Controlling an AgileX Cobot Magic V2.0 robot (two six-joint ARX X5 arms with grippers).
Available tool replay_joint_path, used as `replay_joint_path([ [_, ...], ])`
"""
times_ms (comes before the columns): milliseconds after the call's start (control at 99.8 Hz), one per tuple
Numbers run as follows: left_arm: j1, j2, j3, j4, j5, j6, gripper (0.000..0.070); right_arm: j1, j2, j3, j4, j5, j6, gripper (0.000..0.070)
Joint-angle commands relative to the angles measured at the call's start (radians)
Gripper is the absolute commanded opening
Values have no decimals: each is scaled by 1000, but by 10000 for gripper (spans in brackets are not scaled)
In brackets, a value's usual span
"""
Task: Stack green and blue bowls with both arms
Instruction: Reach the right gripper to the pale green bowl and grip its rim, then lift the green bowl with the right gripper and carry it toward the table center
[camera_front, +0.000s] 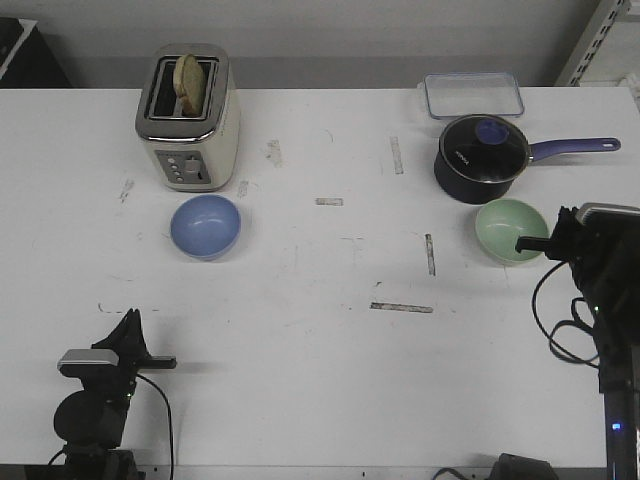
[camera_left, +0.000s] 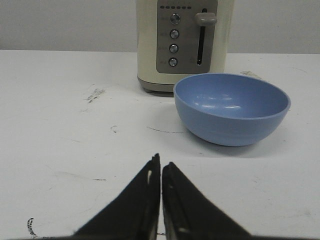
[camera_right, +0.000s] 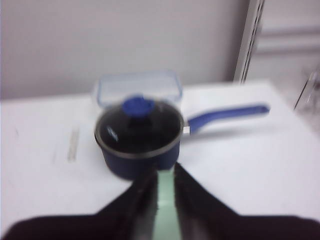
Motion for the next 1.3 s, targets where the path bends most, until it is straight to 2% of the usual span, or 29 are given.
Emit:
replay_joint_path([
  [0, 0, -2, -21, 12, 2, -2, 1, -34, 69, 24, -18, -42, -32, 196],
  [60, 0, -2, -21, 12, 2, -2, 1, -73, 123, 24, -22, -87, -48, 275],
  [160, 0, -2, -21, 12, 2, -2, 1, -127, 211, 24, -27, -131, -55, 462],
  [200, 0, -2, -21, 12, 2, -2, 1, -143, 244, 24, -25, -135, -58, 500],
  [381, 0, -2, -21, 12, 2, -2, 1, -190, 393, 24, 20, -134, -102, 505],
  [731, 0, -2, -21, 12, 2, -2, 1, -179, 630, 24, 124, -135, -101, 497],
  [831, 0, -2, -21, 12, 2, -2, 1, -176, 661, 24, 129, -135, -102, 457],
  [882, 0, -2, -21, 12, 2, -2, 1, -173, 669, 24, 132, -134, -102, 411],
  [1002, 0, -2, -20, 12, 2, -2, 1, -170, 685, 24, 139, -130, -103, 220],
  [1092, 0, -2, -20, 12, 2, -2, 1, -170, 689, 23, 138, -128, -103, 4],
  [1292, 0, -2, -20, 12, 2, -2, 1, -170, 676, 24, 137, -128, -99, 0],
])
